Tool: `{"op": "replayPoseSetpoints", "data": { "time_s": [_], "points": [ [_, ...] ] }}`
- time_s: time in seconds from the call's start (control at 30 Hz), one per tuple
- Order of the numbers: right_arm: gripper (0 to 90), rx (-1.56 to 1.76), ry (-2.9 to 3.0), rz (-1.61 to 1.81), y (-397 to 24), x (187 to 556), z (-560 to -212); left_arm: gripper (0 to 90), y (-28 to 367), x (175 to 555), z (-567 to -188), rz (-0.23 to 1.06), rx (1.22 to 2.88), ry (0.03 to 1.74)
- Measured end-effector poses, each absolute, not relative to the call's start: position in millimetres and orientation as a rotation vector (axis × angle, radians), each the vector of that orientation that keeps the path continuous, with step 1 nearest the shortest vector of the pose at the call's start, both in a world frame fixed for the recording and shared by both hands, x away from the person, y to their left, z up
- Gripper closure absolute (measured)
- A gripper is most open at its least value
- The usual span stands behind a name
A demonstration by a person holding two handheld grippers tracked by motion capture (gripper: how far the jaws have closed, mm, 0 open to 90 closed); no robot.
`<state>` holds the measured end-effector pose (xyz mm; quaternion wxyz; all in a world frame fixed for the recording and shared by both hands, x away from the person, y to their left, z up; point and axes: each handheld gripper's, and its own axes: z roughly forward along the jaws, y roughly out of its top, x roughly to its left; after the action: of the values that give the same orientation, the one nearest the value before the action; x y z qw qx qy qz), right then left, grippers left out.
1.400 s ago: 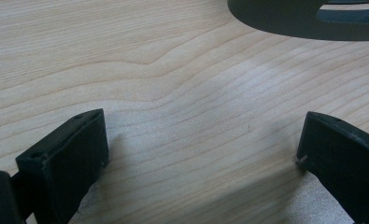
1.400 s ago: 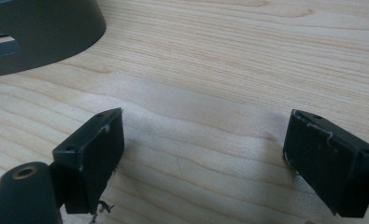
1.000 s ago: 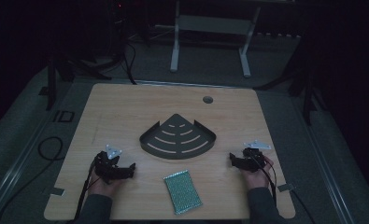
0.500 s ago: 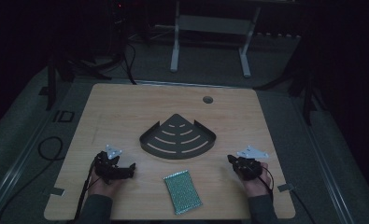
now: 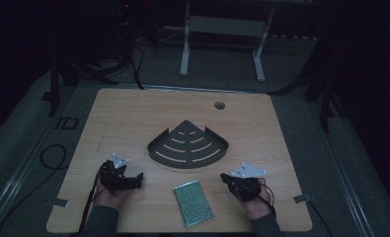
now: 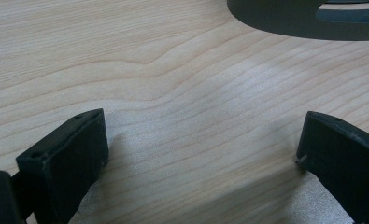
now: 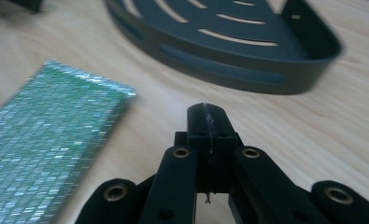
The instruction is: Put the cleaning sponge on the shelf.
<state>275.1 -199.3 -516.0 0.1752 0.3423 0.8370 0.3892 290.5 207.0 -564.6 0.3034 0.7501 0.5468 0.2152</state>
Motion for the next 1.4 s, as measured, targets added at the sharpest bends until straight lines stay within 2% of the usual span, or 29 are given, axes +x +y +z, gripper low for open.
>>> {"op": "replayPoseSetpoints", "data": {
  "time_s": [0.4,0.73,1.17,1.4],
  "points": [
    [89.8,0.822,2.514,1.125,-151.0,256.8,-525.8,2.2,206.9,290.5,-564.7,0.571,1.987,1.449],
    [89.8,0.718,2.596,1.116,-127.6,245.3,-532.4,2.2,206.3,290.3,-564.7,0.571,1.986,1.449],
    [89.8,0.726,2.614,1.062,-128.9,244.5,-537.1,2.2,206.1,290.2,-564.6,0.569,1.989,1.446],
    [89.8,0.784,2.579,1.033,-146.1,251.4,-536.5,2.2,206.0,290.1,-564.6,0.568,1.991,1.445]
  ]
}}
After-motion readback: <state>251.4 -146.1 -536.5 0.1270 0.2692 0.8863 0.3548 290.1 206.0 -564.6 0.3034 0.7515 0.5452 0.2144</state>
